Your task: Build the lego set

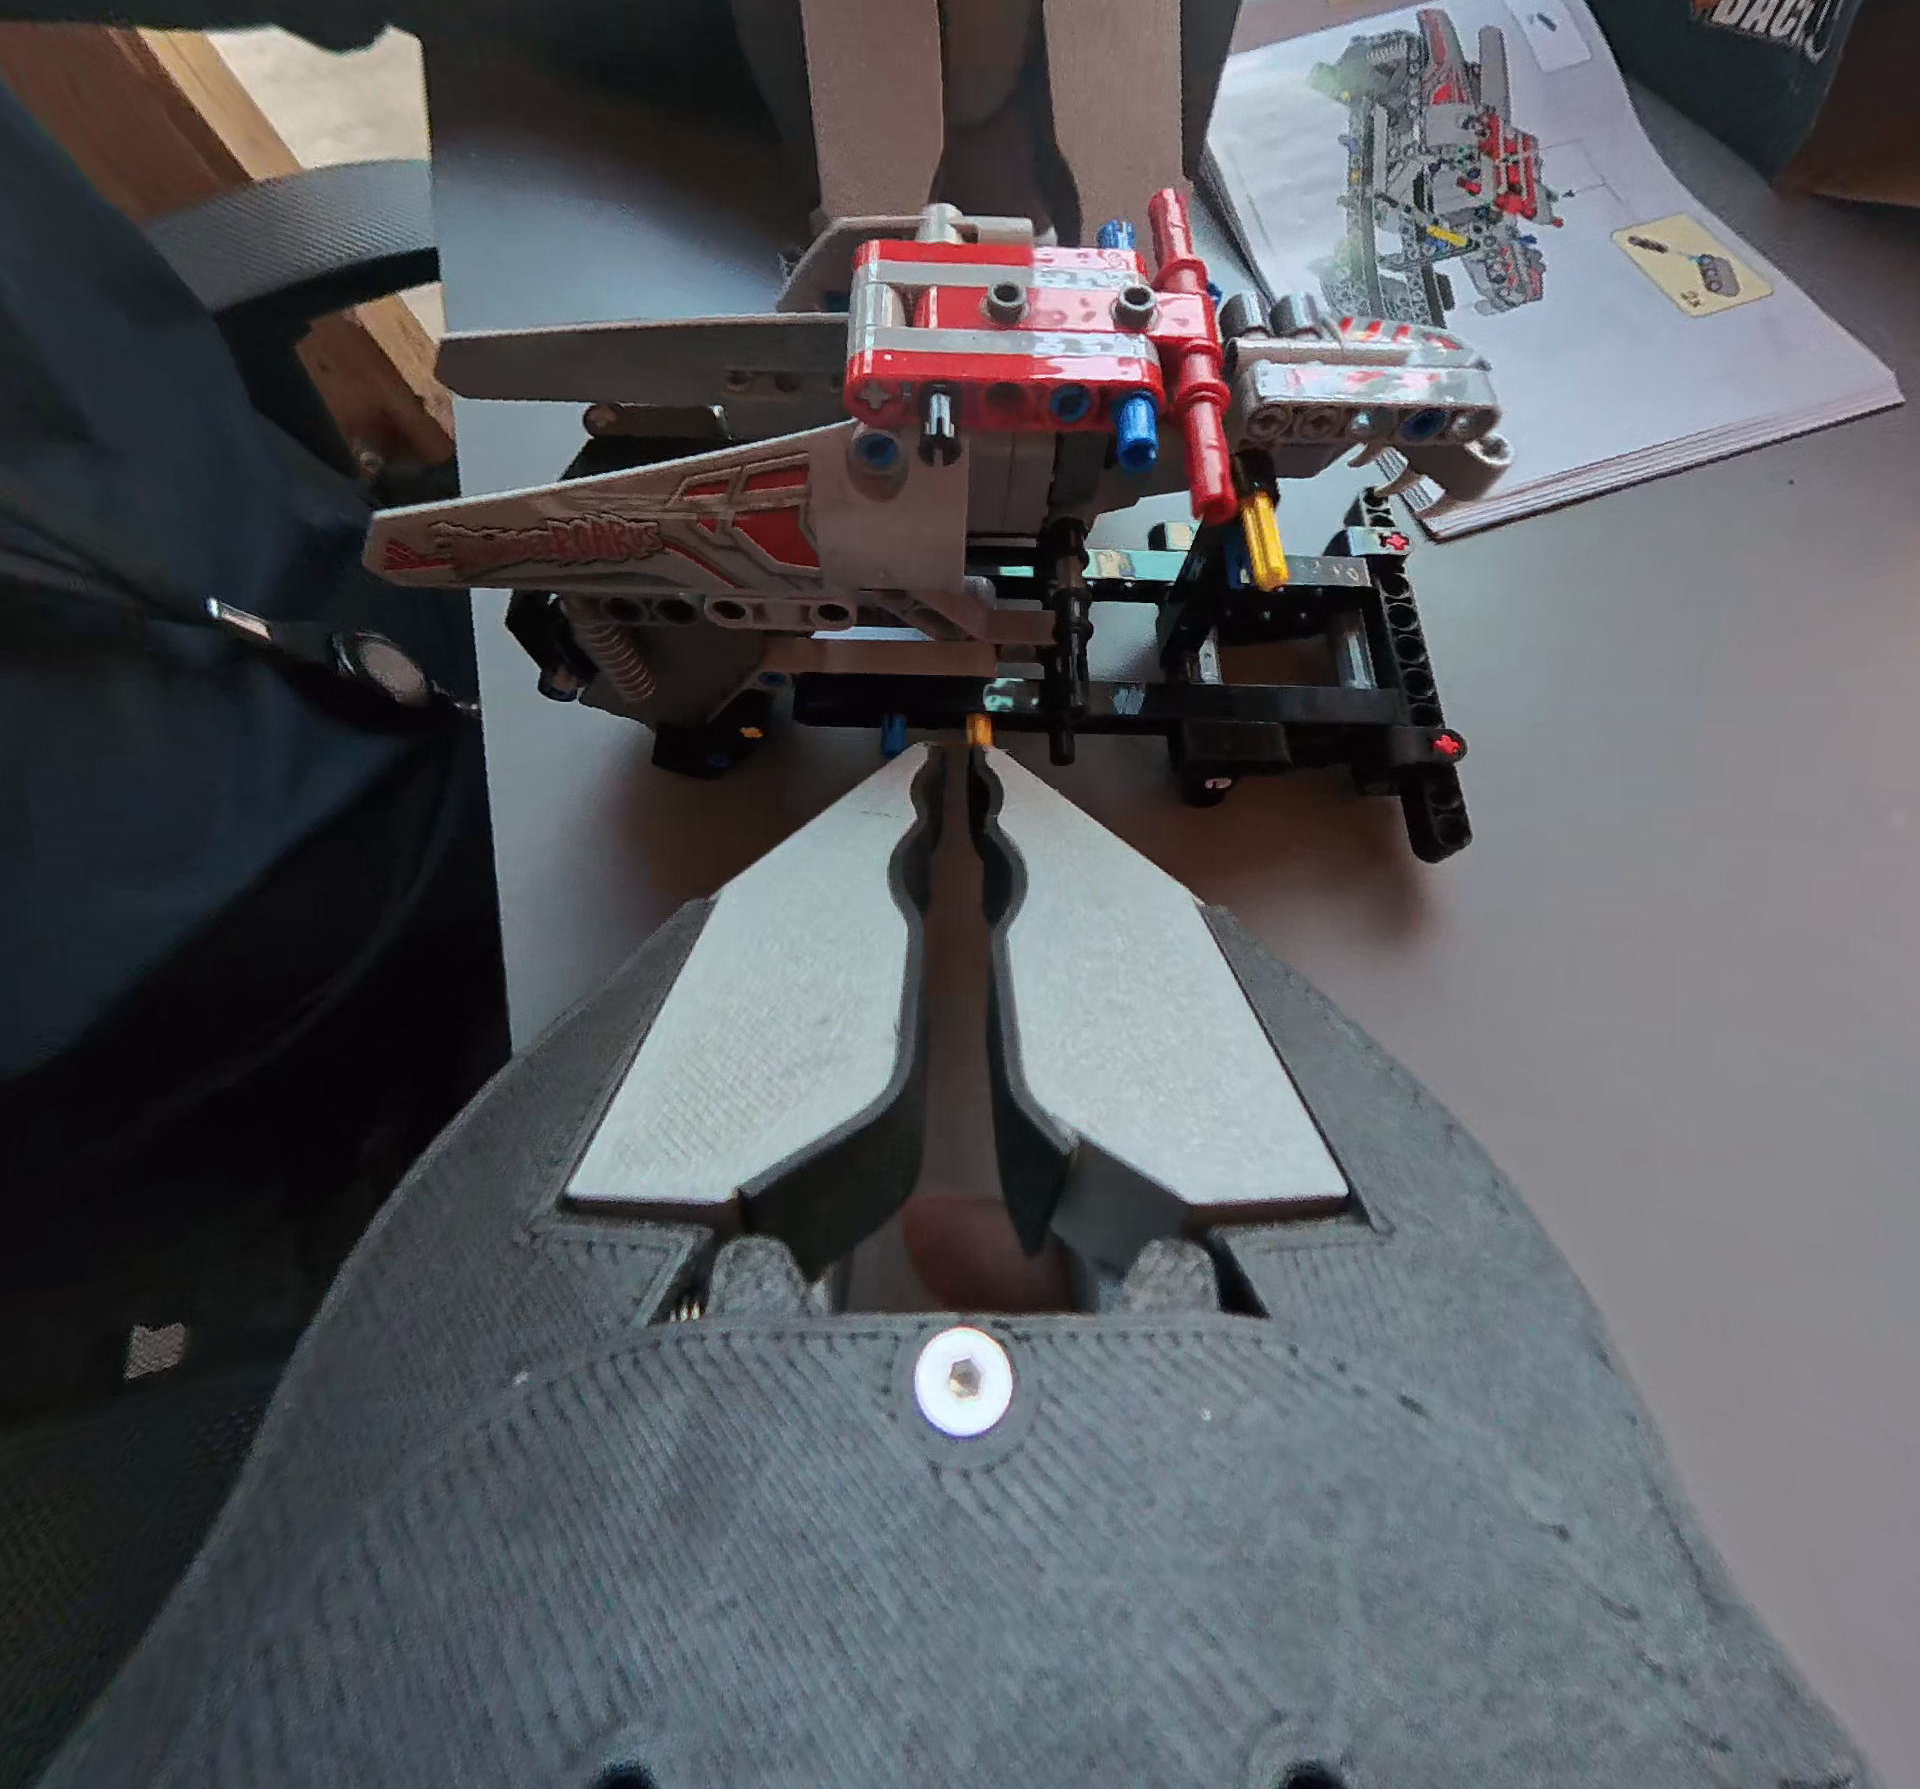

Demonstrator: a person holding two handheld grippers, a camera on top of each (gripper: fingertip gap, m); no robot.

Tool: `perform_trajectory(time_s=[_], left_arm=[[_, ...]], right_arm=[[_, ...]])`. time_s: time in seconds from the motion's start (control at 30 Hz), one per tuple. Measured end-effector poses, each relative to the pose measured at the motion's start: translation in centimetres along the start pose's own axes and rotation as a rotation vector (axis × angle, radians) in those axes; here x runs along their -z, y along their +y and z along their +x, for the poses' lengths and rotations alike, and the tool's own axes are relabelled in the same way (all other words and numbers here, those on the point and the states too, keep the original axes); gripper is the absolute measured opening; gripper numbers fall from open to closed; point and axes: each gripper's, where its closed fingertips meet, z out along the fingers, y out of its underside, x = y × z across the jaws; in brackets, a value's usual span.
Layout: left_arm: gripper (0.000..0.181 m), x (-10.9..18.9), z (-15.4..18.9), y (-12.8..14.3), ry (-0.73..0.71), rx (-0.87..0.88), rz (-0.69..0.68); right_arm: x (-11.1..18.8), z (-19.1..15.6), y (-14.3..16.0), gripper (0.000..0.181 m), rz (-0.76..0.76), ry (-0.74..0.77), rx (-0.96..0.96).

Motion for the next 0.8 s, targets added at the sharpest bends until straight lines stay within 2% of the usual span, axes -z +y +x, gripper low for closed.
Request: perform_trajectory(time_s=[0.33, 0.8], left_arm=[[0.021, -0.93, 0.17, 0.19, 0.033, 0.021, -0.046], [0.02, -0.96, 0.65, -0.24, 0.06, 0.019, -0.027]], right_arm=[[0.15, 0.18, -0.18, 0.001, 0.016, 0.015, 0.001], [0.18, 0.48, 0.31, 0.0, -0.014, 0.015, 0.031]])
